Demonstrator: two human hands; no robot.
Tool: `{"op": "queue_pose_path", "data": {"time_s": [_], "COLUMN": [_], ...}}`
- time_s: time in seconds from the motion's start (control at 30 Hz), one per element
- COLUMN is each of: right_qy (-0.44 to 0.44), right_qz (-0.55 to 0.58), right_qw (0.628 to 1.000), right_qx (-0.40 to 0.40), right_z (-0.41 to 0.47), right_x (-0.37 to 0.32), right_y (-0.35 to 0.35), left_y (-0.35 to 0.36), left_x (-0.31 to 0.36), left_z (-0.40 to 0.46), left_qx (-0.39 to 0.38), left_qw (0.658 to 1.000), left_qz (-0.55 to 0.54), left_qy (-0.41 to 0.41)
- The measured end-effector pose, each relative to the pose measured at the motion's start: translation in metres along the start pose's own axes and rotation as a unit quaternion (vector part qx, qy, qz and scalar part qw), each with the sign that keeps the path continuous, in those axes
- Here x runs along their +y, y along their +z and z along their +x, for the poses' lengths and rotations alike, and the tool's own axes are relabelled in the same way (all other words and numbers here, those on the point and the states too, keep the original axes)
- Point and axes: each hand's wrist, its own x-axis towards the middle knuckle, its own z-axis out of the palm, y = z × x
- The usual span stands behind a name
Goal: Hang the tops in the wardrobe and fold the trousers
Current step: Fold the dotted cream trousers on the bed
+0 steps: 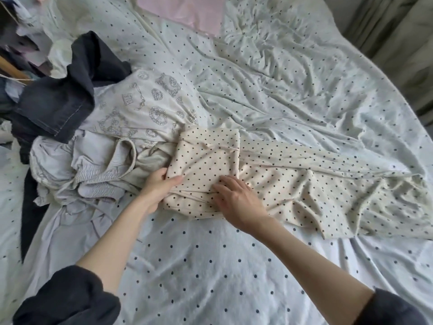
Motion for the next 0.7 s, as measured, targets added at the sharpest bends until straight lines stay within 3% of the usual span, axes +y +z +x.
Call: {"op": "queue_pose_path", "data": {"time_s": [0.23, 0.4, 0.57, 0.7], "right_qy": [0.08, 0.091, 0.105, 0.176], "right_qz": [0.115, 0.048, 0.076, 0.247], "right_qw": [0.988, 0.985, 0.97, 0.941], "right_qx": [-0.058, -0.136, -0.206, -0.152], "right_z": [-0.063, -0.105, -0.132, -0.132], "right_x": [-0.046, -0.076, -0.096, -0.093], "right_y": [-0.009, -0.012, 0.006, 0.003], "left_y": [-0.023, -0.043, -0.061, -0.053], "left_x": [-0.022, -0.05, -0.085, -0.069], "left_z": [-0.086, -0.139, -0.181, -0.184], "left_qx": [-0.081, -0.115, -0.127, -0.148], "left_qw": [0.992, 0.986, 0.98, 0.985], "left_qz": [-0.091, -0.106, -0.112, -0.069], "left_qy": [-0.015, -0.055, -0.108, -0.06]}}
